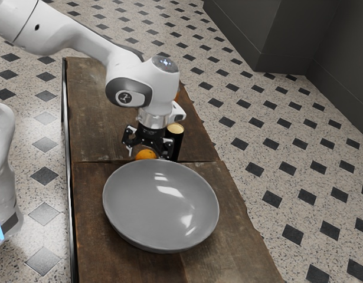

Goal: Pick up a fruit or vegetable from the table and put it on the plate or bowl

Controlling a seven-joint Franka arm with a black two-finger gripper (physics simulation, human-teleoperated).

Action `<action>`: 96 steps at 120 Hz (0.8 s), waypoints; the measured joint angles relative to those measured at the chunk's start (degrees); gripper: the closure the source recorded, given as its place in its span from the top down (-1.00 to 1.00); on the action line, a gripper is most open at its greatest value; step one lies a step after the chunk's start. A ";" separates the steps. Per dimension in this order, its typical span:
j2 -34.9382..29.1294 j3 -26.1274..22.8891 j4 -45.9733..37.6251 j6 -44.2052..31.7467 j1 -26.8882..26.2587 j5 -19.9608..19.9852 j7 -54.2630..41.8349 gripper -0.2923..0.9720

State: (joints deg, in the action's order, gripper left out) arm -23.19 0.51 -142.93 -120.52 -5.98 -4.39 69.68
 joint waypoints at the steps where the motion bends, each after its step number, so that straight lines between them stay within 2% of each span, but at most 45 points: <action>1: 0.00 0.00 0.00 0.00 0.00 0.00 -0.02 0.46; 15: 0.05 0.02 0.00 -0.01 0.00 -0.11 -0.47 0.14; 26: 0.28 0.01 0.01 0.19 0.00 -0.23 -0.84 -0.01; 60: 0.37 0.01 0.07 0.79 0.00 -0.37 -1.57 -0.10; 83: 0.02 -0.07 0.55 1.76 -0.04 -0.52 -1.87 -0.28; 96: -0.22 -0.08 1.00 2.43 -0.06 -0.62 -1.98 -0.31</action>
State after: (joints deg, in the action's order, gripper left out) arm -23.41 0.43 -141.94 -118.09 -6.03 -5.01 67.69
